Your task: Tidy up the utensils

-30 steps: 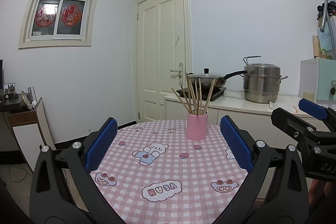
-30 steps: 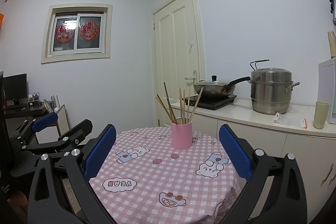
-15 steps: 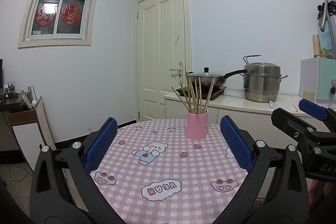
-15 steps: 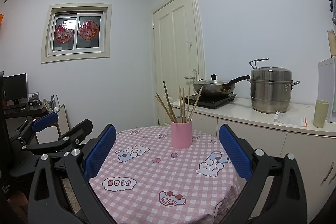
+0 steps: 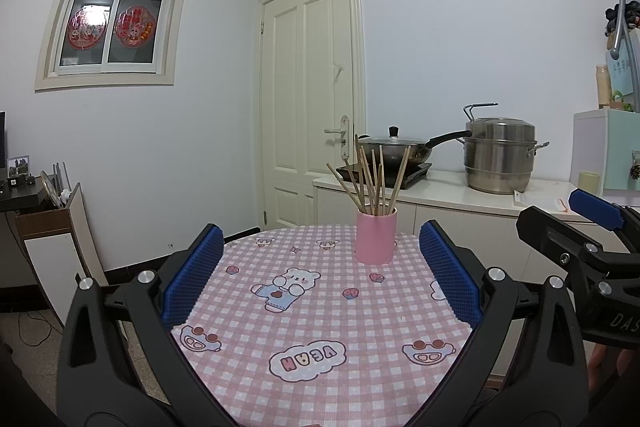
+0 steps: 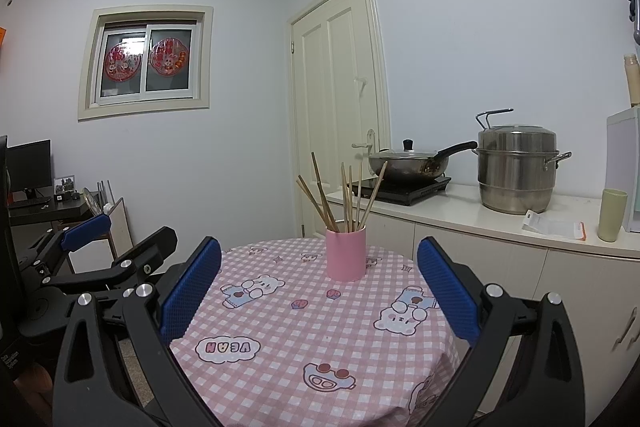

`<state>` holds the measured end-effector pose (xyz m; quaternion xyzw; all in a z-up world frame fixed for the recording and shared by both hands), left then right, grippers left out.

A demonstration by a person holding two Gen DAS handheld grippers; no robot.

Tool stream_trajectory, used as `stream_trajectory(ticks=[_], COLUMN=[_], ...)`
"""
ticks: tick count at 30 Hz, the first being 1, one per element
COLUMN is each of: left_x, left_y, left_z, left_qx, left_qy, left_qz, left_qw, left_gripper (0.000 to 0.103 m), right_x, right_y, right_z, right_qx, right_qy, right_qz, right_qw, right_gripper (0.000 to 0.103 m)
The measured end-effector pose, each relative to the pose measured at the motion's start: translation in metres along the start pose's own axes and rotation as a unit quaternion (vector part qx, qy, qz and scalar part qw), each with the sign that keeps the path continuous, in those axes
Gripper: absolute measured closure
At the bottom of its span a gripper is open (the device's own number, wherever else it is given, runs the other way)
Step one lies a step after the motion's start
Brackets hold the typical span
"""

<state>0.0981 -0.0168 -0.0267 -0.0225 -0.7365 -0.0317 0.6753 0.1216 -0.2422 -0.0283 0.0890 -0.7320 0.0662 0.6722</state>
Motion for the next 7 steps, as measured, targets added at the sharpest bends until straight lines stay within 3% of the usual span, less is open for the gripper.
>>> stream_trajectory(ticks=[7], left_x=[-0.0055], left_y=[0.0013], left_z=[-0.0032], left_qx=[-0.003], left_qy=[0.012], left_qz=[0.001], left_qw=[0.9999], left_gripper=[0.006], right_x=[-0.0035], right_y=[0.0005], right_z=[-0.0018], right_qx=[-0.001], right_qy=[0.005], right_qz=[-0.001], right_qw=[1.0], right_gripper=[0.008])
Point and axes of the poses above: each gripper's, at about its wrist camera, not at the fingertips, and z roughly against the way its jaws point, y to its left, x to its top, the point moved 6 cm from there along -z, roughly the way its jaws point, and after that the axes turned 12 degrees about -y, right-handed, at the moved point
